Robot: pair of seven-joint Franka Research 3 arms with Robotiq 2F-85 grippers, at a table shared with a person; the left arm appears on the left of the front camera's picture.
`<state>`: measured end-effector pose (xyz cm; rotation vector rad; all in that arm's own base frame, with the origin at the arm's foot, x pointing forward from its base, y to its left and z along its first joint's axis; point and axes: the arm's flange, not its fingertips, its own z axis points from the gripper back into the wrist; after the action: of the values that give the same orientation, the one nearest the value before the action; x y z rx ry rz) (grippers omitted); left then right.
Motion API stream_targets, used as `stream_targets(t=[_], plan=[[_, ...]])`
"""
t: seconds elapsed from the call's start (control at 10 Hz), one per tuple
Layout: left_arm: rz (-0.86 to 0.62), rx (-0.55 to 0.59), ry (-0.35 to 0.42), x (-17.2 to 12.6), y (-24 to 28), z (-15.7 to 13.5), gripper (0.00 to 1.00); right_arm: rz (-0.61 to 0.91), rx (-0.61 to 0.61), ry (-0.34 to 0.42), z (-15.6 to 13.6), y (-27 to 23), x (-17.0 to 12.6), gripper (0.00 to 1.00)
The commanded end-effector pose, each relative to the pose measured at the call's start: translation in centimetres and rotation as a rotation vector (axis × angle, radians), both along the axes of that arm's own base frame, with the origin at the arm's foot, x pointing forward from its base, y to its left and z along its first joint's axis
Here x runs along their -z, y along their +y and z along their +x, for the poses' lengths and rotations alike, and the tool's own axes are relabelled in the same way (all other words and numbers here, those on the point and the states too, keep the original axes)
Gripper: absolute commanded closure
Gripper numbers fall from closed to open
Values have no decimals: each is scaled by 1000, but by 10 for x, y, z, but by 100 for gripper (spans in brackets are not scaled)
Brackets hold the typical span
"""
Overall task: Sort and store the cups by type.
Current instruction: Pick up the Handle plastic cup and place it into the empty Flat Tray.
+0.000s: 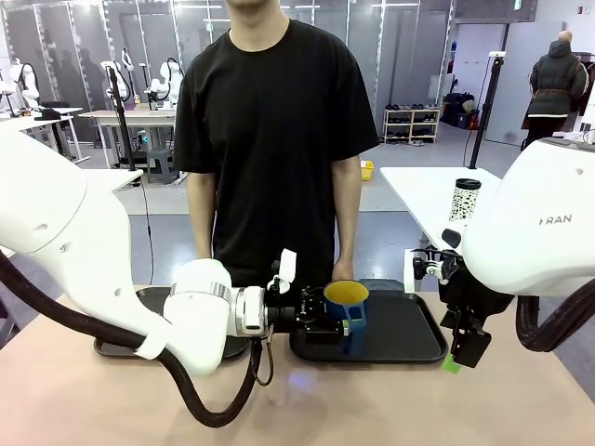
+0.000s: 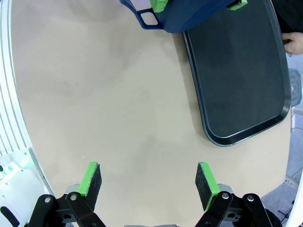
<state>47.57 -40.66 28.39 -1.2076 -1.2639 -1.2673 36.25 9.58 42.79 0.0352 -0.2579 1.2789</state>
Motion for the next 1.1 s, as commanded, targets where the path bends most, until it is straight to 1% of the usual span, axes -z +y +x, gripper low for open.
stream_targets(t=[0.0, 0.2, 0.3, 0.4, 0.5, 0.8, 1.0], plan=[[-3, -5, 5, 1, 4, -6, 24, -4, 27, -9, -4, 2, 6, 0], [3, 0, 5, 2, 1, -1, 24, -4, 27, -9, -4, 2, 6, 0], [-9, -32, -17, 7, -8, 2, 24, -4, 27, -9, -4, 2, 6, 0], [-21, -52, -49, 7, -18, 5, 24, -4, 27, -9, -4, 2, 6, 0], [-34, -81, -64, 5, -24, 11, 24, -4, 27, -9, -4, 2, 6, 0], [-52, -131, -25, 2, -44, 33, 24, -4, 27, -9, -4, 2, 6, 0], [-35, -168, -27, 5, -59, 46, 24, -4, 27, -9, -4, 2, 6, 0]])
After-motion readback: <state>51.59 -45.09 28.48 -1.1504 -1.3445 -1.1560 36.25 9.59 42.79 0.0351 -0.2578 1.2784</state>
